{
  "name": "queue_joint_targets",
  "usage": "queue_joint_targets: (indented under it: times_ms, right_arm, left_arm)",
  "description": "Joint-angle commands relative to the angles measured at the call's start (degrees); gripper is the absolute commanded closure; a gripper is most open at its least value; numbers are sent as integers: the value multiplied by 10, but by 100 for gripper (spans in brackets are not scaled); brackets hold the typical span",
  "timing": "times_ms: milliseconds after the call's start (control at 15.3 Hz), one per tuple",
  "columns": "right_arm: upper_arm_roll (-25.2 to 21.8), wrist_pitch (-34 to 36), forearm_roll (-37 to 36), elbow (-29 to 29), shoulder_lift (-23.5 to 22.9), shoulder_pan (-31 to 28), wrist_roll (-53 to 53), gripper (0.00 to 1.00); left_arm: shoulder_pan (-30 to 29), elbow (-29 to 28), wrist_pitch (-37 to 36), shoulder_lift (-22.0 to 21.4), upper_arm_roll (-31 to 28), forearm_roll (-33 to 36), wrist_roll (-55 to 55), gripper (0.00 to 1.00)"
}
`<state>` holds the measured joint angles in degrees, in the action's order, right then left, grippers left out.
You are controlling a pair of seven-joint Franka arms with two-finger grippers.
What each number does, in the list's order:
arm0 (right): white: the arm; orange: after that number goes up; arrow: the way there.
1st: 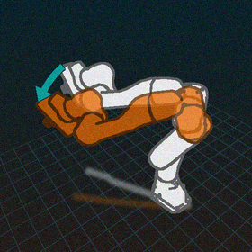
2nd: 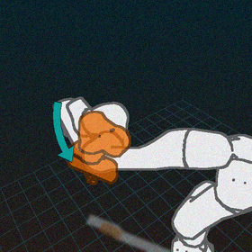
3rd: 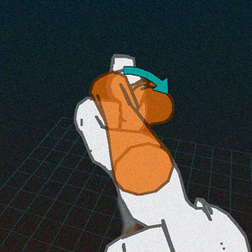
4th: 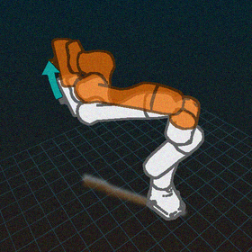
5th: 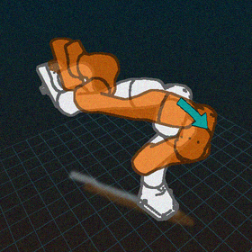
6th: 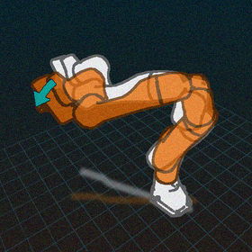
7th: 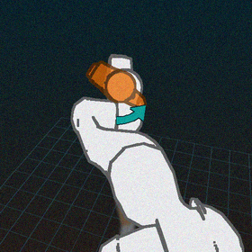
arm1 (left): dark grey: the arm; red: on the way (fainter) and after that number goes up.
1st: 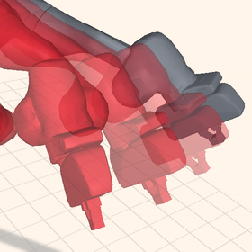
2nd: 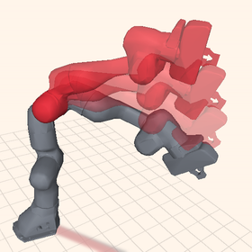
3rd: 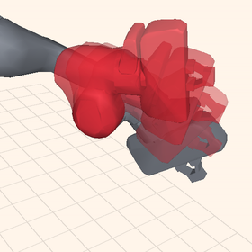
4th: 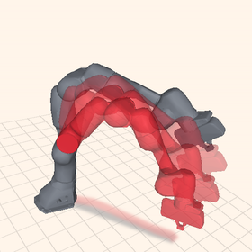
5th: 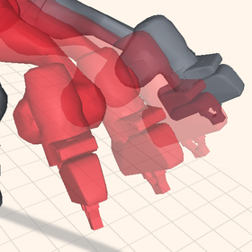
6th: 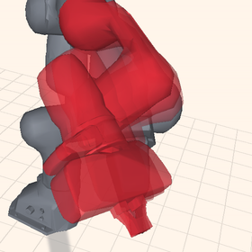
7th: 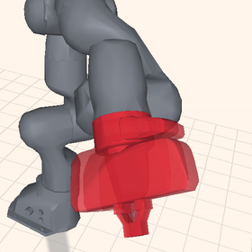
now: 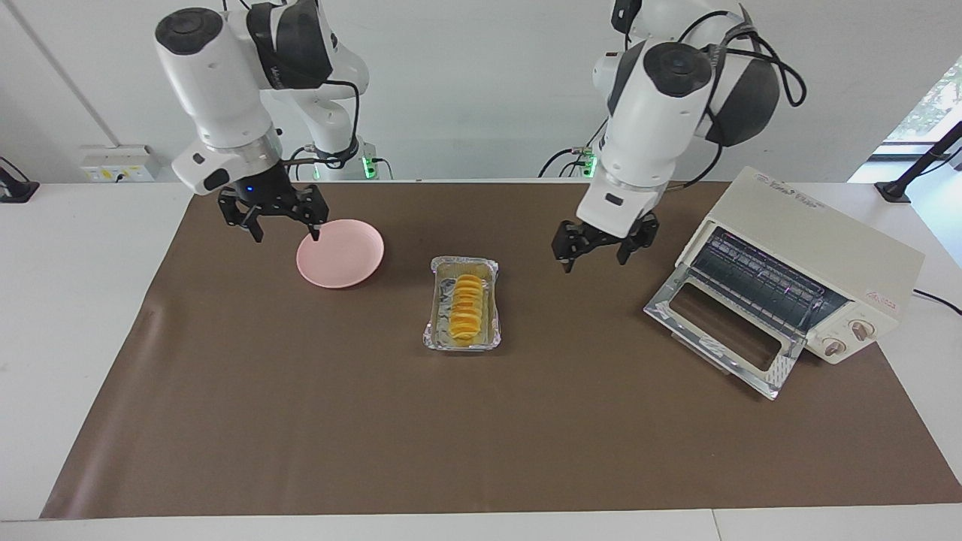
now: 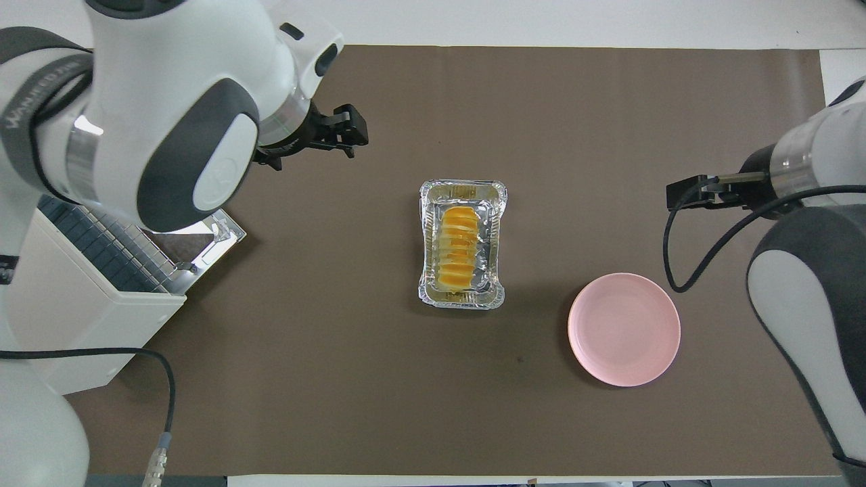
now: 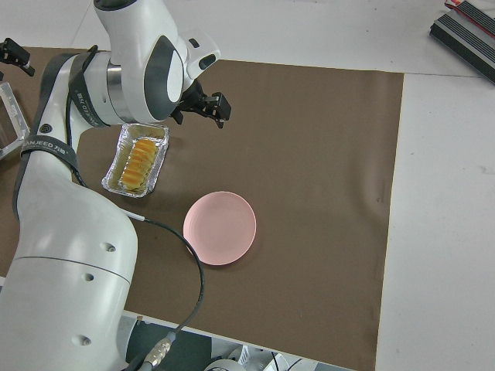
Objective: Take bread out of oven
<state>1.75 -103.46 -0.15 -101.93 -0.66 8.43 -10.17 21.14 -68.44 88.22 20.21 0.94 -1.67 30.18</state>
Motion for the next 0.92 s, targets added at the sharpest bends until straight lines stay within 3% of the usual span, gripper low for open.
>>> queue_joint_targets:
  times_ms: [0,197,393,459,590,852]
  right_arm:
    - [-2,-36,1,9,-49,59,-69,0]
    - [-2,-72,8,24,-99,119,-120,0]
    - [-2,-109,24,33,-132,128,-148,0]
    - [-3,-118,24,36,-159,160,-196,0]
    - [-2,-142,21,34,-181,166,-230,0]
    - [-2,-154,23,1,-183,166,-228,0]
  left_arm:
    - [-65,-77,-23,-65,5,-11,-59,0]
    - [-90,-152,-29,-128,0,-11,-111,0]
    - [-101,-221,-37,-183,0,-10,-116,0]
    - [-127,-228,-52,-202,4,-10,-148,0]
    - [-156,-235,-81,-223,5,-11,-205,0]
    - [-150,-248,-89,-227,12,-11,-202,0]
